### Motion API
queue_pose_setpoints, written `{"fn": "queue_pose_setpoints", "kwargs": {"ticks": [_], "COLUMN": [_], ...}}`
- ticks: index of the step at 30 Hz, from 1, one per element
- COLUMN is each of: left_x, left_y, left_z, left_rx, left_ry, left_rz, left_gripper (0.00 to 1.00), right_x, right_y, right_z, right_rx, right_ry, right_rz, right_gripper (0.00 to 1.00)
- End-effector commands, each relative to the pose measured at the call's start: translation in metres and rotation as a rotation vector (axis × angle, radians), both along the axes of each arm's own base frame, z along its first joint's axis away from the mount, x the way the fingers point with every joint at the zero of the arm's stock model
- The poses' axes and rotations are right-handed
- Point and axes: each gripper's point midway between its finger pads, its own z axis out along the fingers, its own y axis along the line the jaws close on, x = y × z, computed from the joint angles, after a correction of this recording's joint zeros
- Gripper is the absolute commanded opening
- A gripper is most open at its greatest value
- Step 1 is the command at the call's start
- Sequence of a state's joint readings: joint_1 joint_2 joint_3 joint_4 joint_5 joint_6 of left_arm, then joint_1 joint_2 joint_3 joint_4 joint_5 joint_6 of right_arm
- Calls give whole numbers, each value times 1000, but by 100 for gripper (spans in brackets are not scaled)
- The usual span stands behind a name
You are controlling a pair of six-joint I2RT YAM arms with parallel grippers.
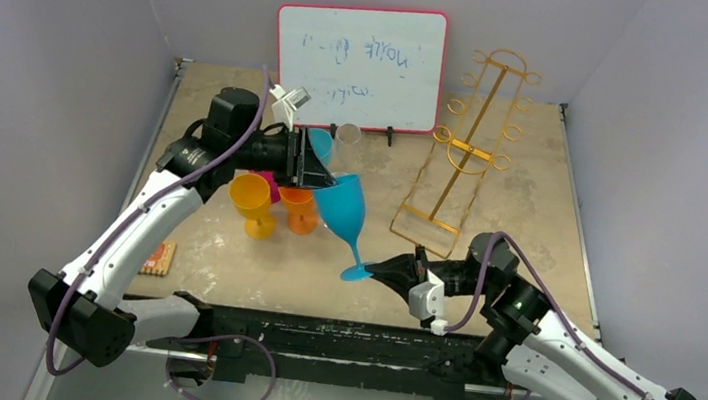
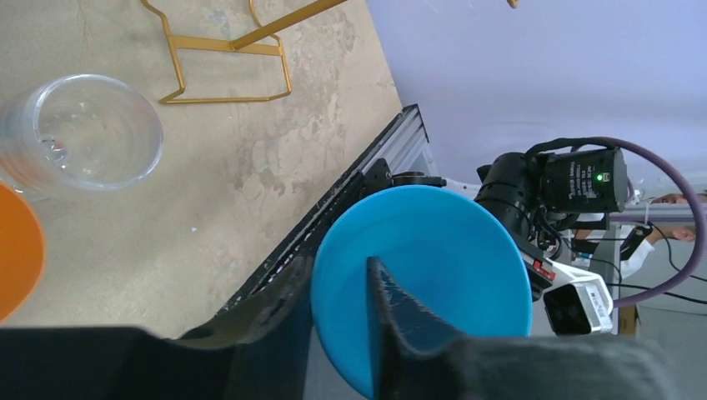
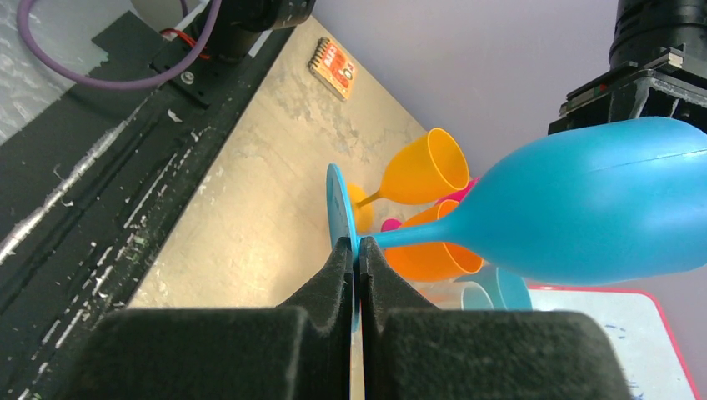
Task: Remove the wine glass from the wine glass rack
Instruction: Place the wine glass at the center of the board.
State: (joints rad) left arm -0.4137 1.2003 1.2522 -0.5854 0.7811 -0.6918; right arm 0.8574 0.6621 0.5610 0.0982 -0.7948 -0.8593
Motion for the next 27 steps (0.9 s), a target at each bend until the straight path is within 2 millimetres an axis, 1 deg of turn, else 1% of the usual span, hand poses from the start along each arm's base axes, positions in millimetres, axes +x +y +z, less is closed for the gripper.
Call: {"fn": "queue_pose_setpoints", "kwargs": {"ticks": [1,5,6,7,11,14,16,19,22,27], "left_x": [-17,-18,-18,-18,-17,-12,-12,-12,-12,-8], "left_y": [-1,1,1,1,4,8,10,12,13,17], "left_z": [15,13,12,12,12,10,9,11,14,16], "left_rx": [-47,-35,-31,-29,-8,26,40,49,54,77], "left_ry": [-60,-62,-65,-67,-94,-105,-104,-120,-134,-152], "left_rz": [-72,-63,-64,-64,-54,-18,-12,-8,-5,22], "left_gripper": [21,0,0,0,0,0,0,0,0,0], "right_x": [18,20,21,21,18,14,11,7,3,-13], "right_y": [1,2,1,1,-1,-1,-1,-1,0,3], "right_z": [25,19,20,21,25,26,25,24,20,14], "right_rx": [33,19,24,32,61,80,85,85,73,53], "right_ry": [-94,-78,-77,-77,-71,-55,-43,-24,2,62], "right_rz": [-70,-80,-86,-92,-94,-76,-65,-50,-28,63], "right_gripper": [0,0,0,2,21,27,31,34,34,36]}}
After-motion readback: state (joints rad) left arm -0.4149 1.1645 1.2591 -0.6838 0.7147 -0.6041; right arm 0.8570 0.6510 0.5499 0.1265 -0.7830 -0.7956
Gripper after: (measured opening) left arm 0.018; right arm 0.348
